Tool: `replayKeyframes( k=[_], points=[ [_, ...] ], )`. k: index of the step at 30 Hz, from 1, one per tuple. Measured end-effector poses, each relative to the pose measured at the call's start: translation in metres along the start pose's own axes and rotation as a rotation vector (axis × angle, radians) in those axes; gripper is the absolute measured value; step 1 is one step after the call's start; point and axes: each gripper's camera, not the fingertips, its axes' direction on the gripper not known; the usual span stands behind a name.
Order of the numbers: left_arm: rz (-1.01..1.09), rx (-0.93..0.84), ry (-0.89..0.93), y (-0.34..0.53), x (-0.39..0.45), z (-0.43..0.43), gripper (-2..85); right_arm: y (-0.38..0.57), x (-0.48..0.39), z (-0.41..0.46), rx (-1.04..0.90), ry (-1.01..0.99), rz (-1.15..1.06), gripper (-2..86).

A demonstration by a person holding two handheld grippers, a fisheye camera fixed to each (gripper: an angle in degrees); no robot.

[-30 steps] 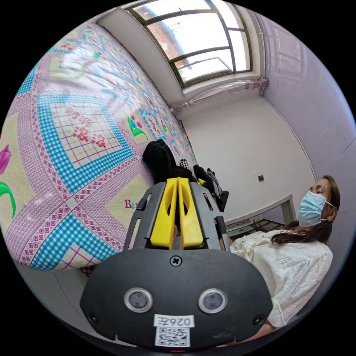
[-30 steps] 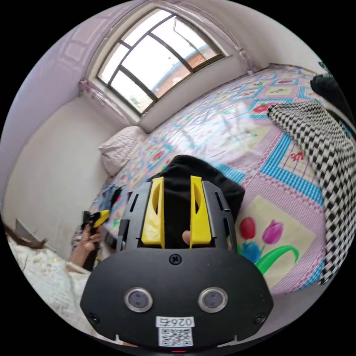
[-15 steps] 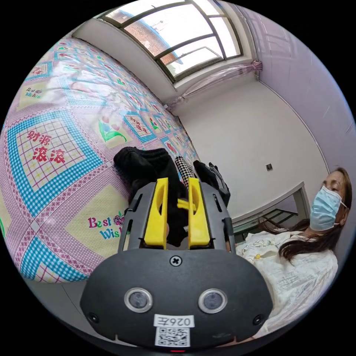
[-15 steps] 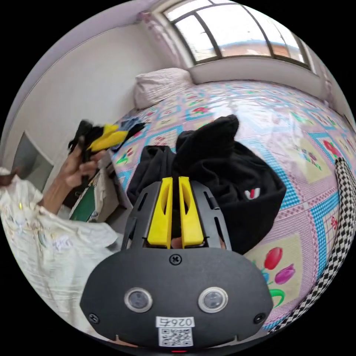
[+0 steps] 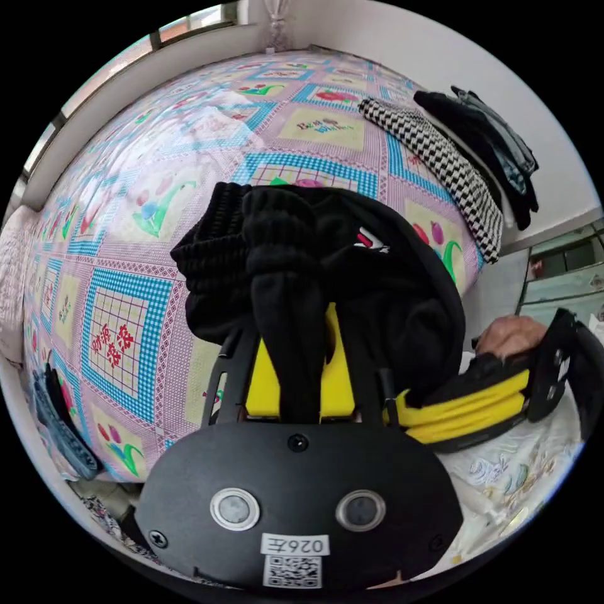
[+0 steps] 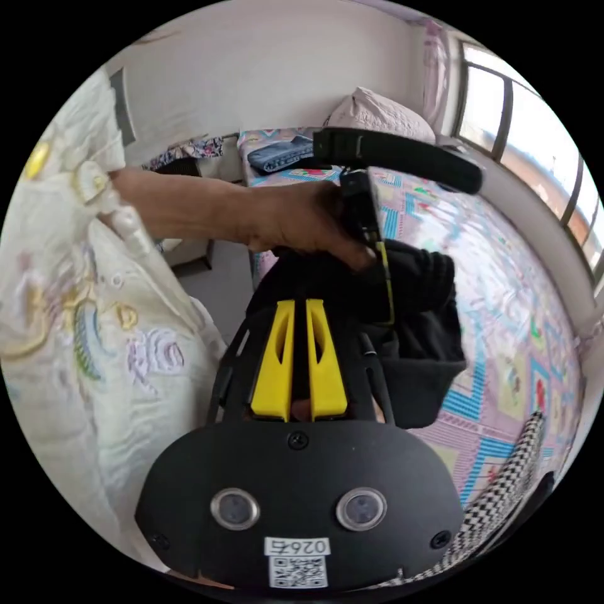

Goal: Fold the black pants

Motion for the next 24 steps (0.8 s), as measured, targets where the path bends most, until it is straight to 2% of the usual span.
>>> replayKeyframes(
  k=[3, 5, 7, 9, 11, 13, 15, 17, 18, 19, 20, 23, 24],
  points=[
    [-0.107, 0.086, 0.166, 0.022, -0.02, 0.005, 6.4, 0.017, 0.032, -0.041, 0.063, 0.081, 0.049, -0.3],
    [-0.197, 0.124, 0.3, 0.036, -0.038, 0.016, 5.9, 0.031, 0.079, -0.069, 0.171, -0.002, 0.186, -0.4],
    [-0.288, 0.175, 0.424, 0.053, -0.052, 0.03, 5.6, 0.068, 0.164, -0.096, 0.395, -0.129, 0.478, -0.2],
    [-0.356, 0.233, 0.486, 0.072, -0.054, 0.046, 5.7, 0.092, 0.227, -0.097, 0.482, -0.194, 0.653, 0.7],
    [-0.381, 0.266, 0.496, 0.082, -0.048, 0.057, 6.3, 0.092, 0.267, -0.076, 0.412, -0.144, 0.688, 5.6],
    [-0.411, 0.302, 0.503, 0.088, -0.043, 0.066, 7.2, 0.074, 0.299, -0.019, 0.206, -0.13, 0.674, 10.6],
    [-0.453, 0.327, 0.538, 0.096, -0.04, 0.083, 7.5, 0.061, 0.308, 0.031, 0.051, -0.161, 0.63, 10.4],
    [-0.485, 0.348, 0.588, 0.104, -0.042, 0.1, 5.9, 0.054, 0.303, 0.079, -0.137, -0.12, 0.582, 5.8],
    [-0.509, 0.377, 0.617, 0.113, -0.042, 0.109, 4.8, 0.051, 0.289, 0.076, -0.078, 0.046, 0.516, 0.4],
    [-0.527, 0.395, 0.626, 0.118, -0.043, 0.113, 4.2, 0.048, 0.277, 0.087, -0.145, 0.093, 0.455, -0.4],
    [-0.55, 0.444, 0.642, 0.13, -0.042, 0.117, 3.6, 0.048, 0.272, 0.086, -0.132, 0.113, 0.45, -0.9],
    [-0.567, 0.552, 0.582, 0.169, -0.035, 0.108, 2.9, 0.06, 0.258, 0.067, -0.078, -0.031, 0.441, -1.4],
    [-0.555, 0.564, 0.534, 0.185, -0.032, 0.101, 2.8, 0.071, 0.254, 0.046, 0.008, -0.093, 0.47, -1.5]
  ],
)
